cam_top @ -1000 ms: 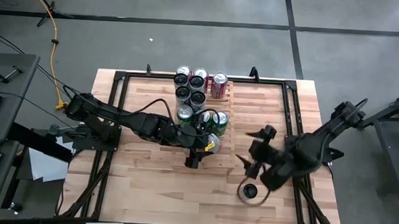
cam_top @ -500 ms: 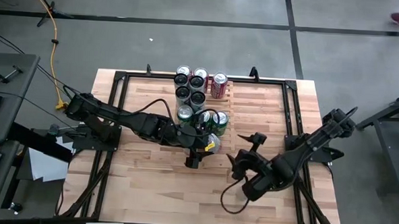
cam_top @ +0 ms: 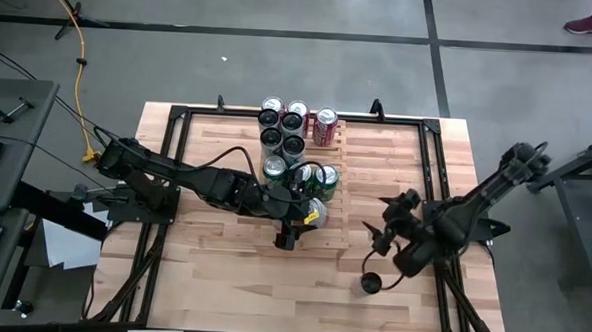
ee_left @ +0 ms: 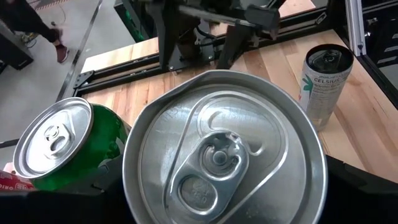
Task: Place canned beverage on shelf
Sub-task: Align the pink soda can with the other pink soda can on the shelf
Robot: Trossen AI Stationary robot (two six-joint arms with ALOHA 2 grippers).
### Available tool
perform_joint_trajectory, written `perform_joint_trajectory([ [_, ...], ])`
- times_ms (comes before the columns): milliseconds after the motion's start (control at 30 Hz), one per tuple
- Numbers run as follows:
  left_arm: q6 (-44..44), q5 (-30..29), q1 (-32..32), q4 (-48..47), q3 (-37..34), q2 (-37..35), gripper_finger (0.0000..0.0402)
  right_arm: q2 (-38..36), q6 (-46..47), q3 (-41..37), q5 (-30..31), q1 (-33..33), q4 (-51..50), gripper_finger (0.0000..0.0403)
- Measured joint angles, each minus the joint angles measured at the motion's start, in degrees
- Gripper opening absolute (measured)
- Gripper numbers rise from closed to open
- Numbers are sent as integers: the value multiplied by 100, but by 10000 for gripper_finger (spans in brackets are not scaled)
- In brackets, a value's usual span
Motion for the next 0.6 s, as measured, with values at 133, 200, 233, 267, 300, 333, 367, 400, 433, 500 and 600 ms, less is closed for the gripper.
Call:
perform_joint_trajectory([
  [133, -8, 2, 0, -2, 0, 0, 310, -998, -1764, -986, -43, -145, 2775, 355],
  [200, -8, 2, 0, 0, 0, 0, 310, -1291, -2823, -1350, -223, -192, 4258, 352],
  [233, -6, 2, 0, 0, 0, 0, 310, -1358, -3331, -1494, -323, -222, 4932, 351],
  [267, -8, 2, 0, 0, 0, 0, 310, -1372, -3779, -1601, -421, -269, 5491, 351],
  [300, -8, 2, 0, 0, 0, 0, 310, -1345, -4150, -1675, -460, -312, 5902, 351],
  [333, -8, 2, 0, 0, 0, 0, 310, -1279, -4460, -1713, -474, -363, 6192, 351],
  [367, -8, 4, 0, 2, 0, 0, 310, -1182, -4725, -1717, -512, -432, 6421, 351],
  [400, -12, 2, 0, 1, 0, 0, 310, -1068, -4956, -1702, -565, -503, 6586, 351],
  [433, -37, 3, 0, 2, 0, 0, 310, -956, -5172, -1672, -599, -565, 6673, 351],
  [500, -81, 4, 0, 2, 0, 0, 310, -706, -5496, -1591, -706, -697, 6887, 351],
  [600, -94, 7, 0, 2, 0, -4, 310, -322, -5835, -1468, -904, -885, 7101, 351],
])
